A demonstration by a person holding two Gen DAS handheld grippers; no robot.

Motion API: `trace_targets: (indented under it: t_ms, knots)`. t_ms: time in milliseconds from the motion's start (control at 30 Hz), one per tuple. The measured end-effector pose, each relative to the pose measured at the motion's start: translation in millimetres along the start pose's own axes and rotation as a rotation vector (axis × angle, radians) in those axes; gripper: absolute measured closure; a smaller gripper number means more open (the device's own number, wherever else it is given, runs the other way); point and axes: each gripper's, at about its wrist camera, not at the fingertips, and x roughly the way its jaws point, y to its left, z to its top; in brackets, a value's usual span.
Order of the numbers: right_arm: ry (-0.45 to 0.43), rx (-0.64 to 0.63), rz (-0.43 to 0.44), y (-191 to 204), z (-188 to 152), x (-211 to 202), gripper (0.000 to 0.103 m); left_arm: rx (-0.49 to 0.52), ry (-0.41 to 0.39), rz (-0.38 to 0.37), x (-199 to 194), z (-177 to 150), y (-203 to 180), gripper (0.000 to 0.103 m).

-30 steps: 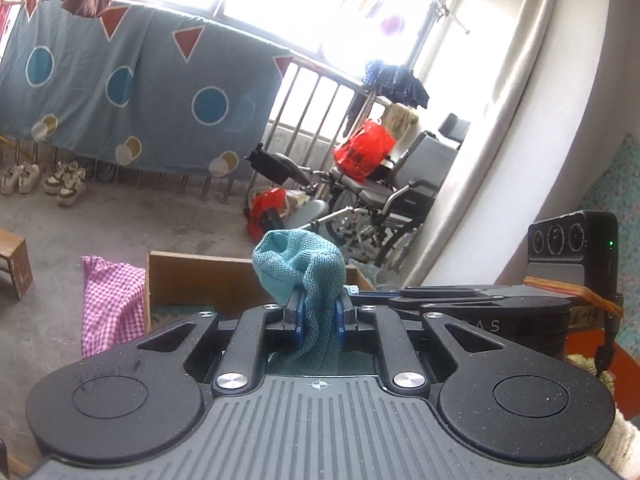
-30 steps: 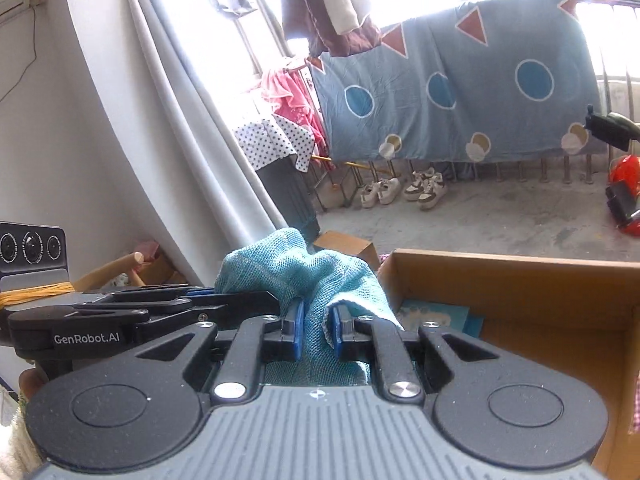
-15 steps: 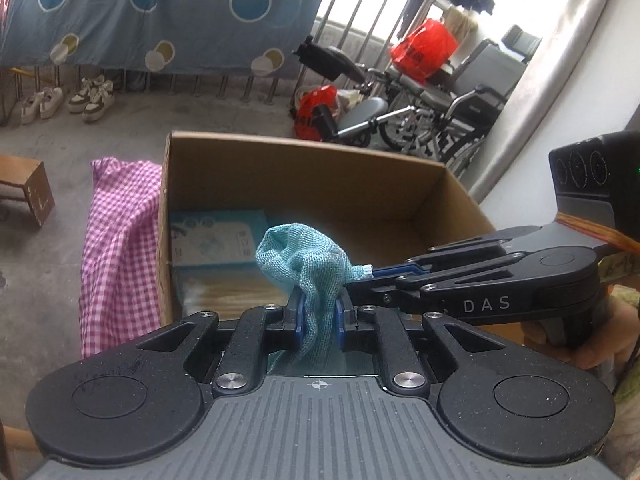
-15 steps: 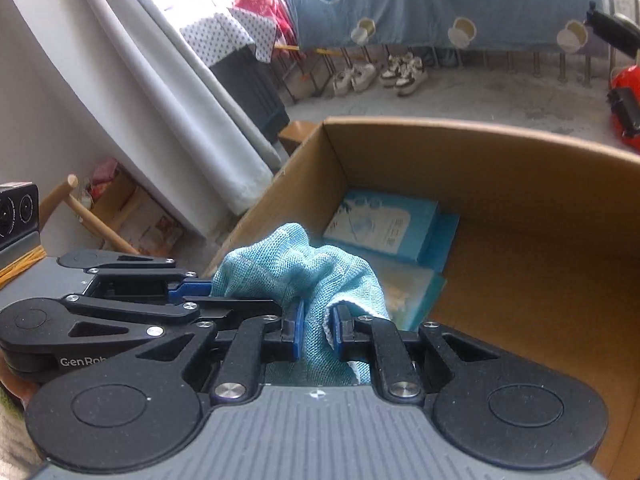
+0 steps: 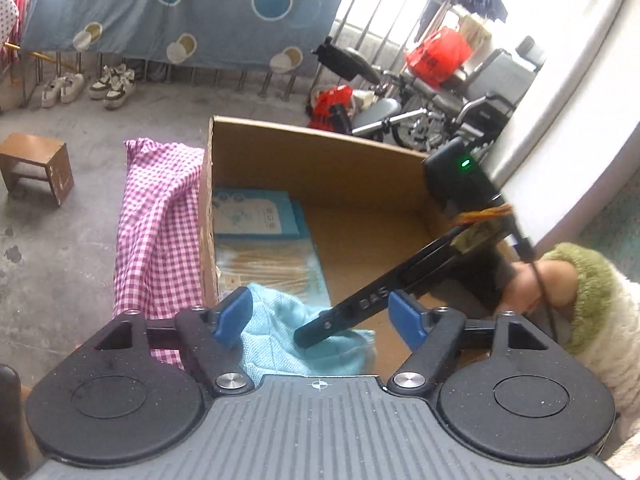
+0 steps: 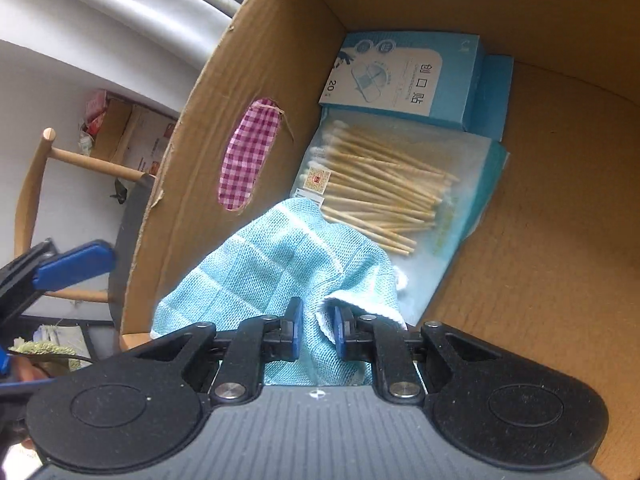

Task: Organize soft objects
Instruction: 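Lower the blue cloth into the box onto the cotton swab bag, then open the right gripper and withdraw it from the box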

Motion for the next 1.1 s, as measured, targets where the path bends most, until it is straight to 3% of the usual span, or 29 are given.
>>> trace_targets:
  t_ms: [100, 167, 233, 333, 433, 633, 833, 967, 1100]
  knots:
    - [0.018, 0.0, -0.018, 3.9, 2.1, 9.2, 0.079, 0.006, -0.089, -0.011, -27.3, -4.9, -0.2, 0.006]
    - [0.015, 0.001, -0.045, 8.2, 2.6, 5.7, 0.058, 0.002, -0.148, -0.004, -42.8, -9.4, -0.1, 0.002]
    - [-0.047, -0.012, -0.082, 16.4, 0.2, -11.6, 0.042, -0.001, -0.204, 0.004, -57.9, -16.3, 2.0, 0.001]
    - [-0.146, -0.033, -0.076, 30.3, -5.5, -42.6, 0.041, -0.023, -0.26, 0.038, -74.5, -26.7, 9.3, 0.0]
    - [-0.183, -0.046, -0.02, 45.0, -7.0, -58.6, 0.041, -0.061, -0.285, 0.062, -82.6, -36.8, 19.9, 0.0]
    - [-0.069, -0.01, 0.076, 59.6, 3.8, -19.5, 0.048, -0.144, -0.311, 0.079, -91.8, -61.6, 48.4, 0.0]
    - [0.095, 0.083, 0.0, 37.7, 6.7, 43.2, 0.055, -0.243, -0.312, 0.05, -94.3, -76.3, 70.8, 0.0]
    - [0.071, 0.077, -0.011, 43.6, 8.8, 35.4, 0.055, -0.254, -0.319, 0.052, -97.1, -80.3, 73.7, 0.0]
    - [-0.026, 0.057, 0.007, 51.9, -3.0, 3.0, 0.052, -0.199, -0.328, 0.098, -101.3, -86.3, 65.5, 0.0]
